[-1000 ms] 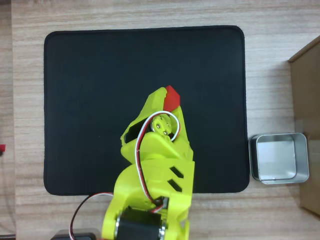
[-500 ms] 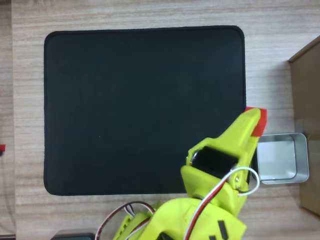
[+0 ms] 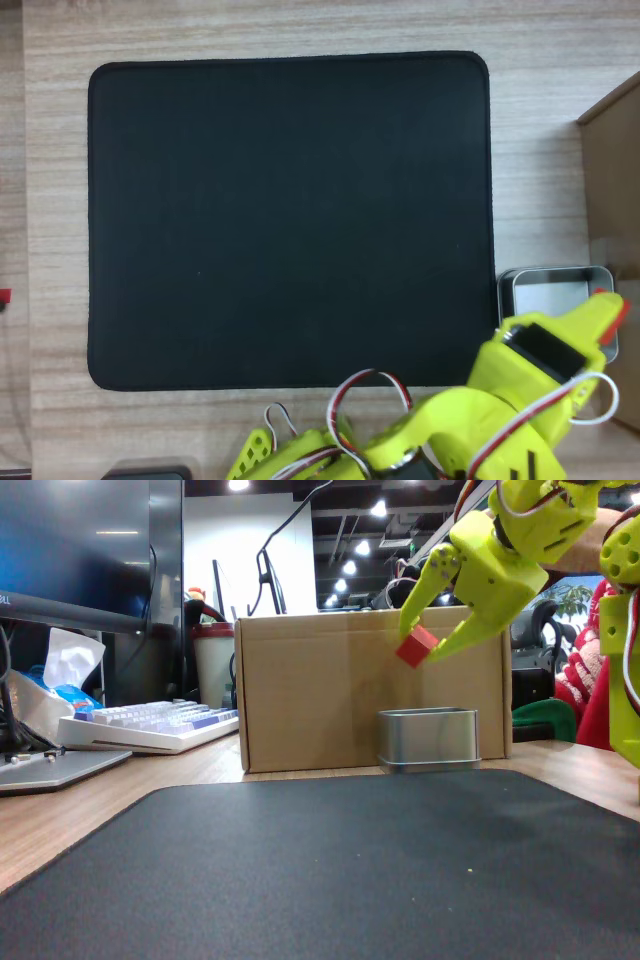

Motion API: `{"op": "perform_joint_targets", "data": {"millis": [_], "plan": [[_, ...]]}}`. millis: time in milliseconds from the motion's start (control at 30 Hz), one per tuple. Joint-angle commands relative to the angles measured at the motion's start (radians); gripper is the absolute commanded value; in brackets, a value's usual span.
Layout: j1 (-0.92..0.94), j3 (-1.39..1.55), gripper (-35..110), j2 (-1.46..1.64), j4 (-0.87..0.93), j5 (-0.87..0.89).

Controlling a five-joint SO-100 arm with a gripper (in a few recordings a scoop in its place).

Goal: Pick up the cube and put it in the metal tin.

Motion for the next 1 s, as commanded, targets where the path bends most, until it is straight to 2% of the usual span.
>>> {"op": "perform_joint_targets", "data": {"millis": [0,200,500,667,967], "plan": [[0.017,0.017,0,-0.035,-0.04,-0.025],[0.009,0.029,0,-0.101,-0.064,-0.057],[0.008,0.071,18,-0.107,-0.098,-0.052],[-0.006,0.046,16,-0.106,-0.1,-0.018],[-0.161,-0.221,1,-0.252,-0.041,0.109]]}}
